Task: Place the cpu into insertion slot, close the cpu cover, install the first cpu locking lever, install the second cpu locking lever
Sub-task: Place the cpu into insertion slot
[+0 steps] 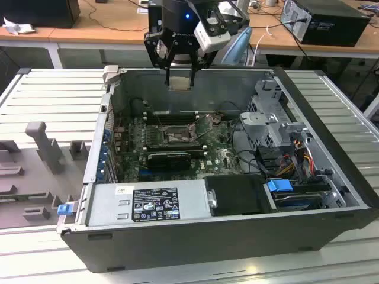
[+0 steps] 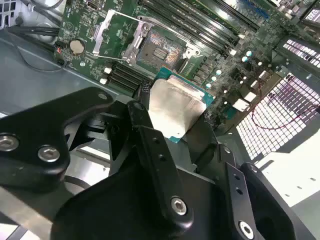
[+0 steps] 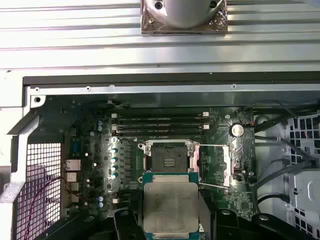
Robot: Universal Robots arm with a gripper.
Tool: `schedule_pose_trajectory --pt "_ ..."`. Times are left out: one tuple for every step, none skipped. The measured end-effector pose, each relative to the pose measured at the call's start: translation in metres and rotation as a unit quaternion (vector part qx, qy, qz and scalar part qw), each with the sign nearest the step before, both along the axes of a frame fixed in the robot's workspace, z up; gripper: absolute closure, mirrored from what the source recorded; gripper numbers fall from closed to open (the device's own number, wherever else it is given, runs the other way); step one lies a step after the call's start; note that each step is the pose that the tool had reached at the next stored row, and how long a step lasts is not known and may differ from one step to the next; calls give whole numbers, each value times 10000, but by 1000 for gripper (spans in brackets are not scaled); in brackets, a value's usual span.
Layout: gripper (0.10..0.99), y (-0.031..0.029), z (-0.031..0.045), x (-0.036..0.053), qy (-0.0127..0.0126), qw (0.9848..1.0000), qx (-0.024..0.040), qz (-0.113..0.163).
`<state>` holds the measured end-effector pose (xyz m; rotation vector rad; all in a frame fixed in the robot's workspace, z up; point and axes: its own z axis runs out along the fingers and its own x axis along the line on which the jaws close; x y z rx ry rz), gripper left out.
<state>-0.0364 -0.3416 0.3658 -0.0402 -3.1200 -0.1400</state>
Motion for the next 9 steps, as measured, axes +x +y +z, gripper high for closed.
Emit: schedule_pose_trajectory --pt "553 0 0 0 0 10000 0 -46" --pt "553 0 0 0 0 9999 0 -113" --pt "553 0 0 0 0 9999 0 -130" --pt "553 0 0 0 0 9999 0 -148" --pt "553 0 -1 0 0 9999 0 -163" --pt "553 0 -1 0 0 9998 -1 -173" --pt "553 0 -1 0 0 9998 0 -187" --pt "553 0 -2 0 0 9998 0 -199" --pt "553 0 -2 0 0 9998 0 -218"
